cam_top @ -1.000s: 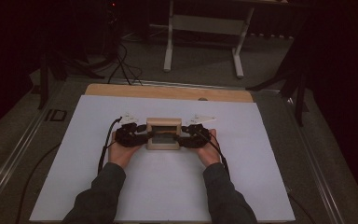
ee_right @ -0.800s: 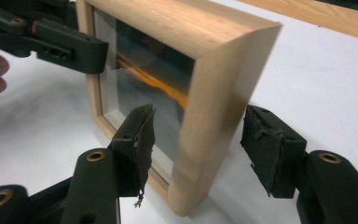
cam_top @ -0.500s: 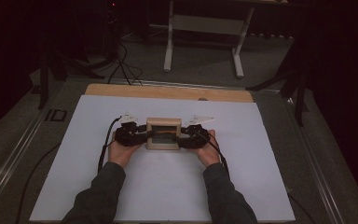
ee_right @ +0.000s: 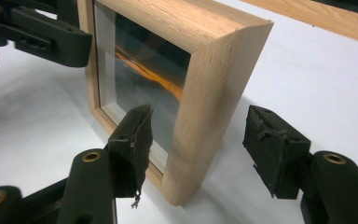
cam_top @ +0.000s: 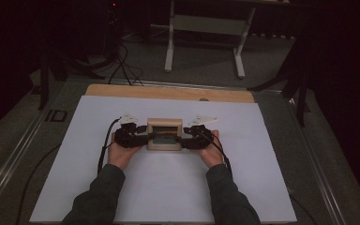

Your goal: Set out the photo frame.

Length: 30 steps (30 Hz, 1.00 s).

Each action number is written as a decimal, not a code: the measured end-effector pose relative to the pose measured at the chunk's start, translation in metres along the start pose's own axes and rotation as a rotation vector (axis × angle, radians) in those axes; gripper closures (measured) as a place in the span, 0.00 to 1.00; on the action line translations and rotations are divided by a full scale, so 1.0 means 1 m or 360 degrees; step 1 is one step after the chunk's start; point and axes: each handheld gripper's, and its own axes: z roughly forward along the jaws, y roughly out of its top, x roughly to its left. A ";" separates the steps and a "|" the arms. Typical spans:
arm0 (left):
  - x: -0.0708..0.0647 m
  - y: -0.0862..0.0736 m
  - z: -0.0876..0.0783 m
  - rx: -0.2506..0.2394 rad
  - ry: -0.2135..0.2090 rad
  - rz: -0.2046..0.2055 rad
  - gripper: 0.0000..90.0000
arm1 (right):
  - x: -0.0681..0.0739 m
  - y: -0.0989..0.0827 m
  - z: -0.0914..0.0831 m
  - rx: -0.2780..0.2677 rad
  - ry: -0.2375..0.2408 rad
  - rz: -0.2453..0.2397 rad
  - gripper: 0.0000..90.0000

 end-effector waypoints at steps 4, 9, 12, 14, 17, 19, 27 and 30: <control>-0.003 0.001 -0.010 0.0001 -0.0012 0.0004 0.46 | 0.002 0.001 -0.006 0.0009 -0.0008 -0.0031 0.44; -0.006 0.001 -0.024 0.0013 -0.0023 0.0036 0.45 | 0.002 0.001 -0.016 0.0022 -0.0023 -0.0067 0.44; -0.006 0.000 -0.031 0.0015 -0.0024 0.0058 0.45 | 0.003 0.000 -0.020 0.0028 -0.0027 -0.0083 0.43; -0.006 -0.001 -0.035 0.0023 -0.0020 0.0075 0.44 | 0.004 0.000 -0.025 0.0036 -0.0030 -0.0098 0.43; -0.006 -0.003 -0.044 0.0025 0.0001 0.0091 0.44 | 0.004 -0.003 -0.031 0.0039 -0.0035 -0.0114 0.42; -0.005 -0.005 -0.048 0.0024 0.0008 0.0099 0.44 | 0.004 -0.004 -0.036 0.0035 -0.0040 -0.0119 0.42; 0.001 -0.015 -0.068 0.0043 0.0041 0.0128 0.44 | 0.002 -0.016 -0.060 0.0023 -0.0067 -0.0142 0.40; 0.003 -0.020 -0.076 0.0039 0.0060 0.0138 0.44 | 0.002 -0.021 -0.069 -0.0005 -0.0077 -0.0129 0.40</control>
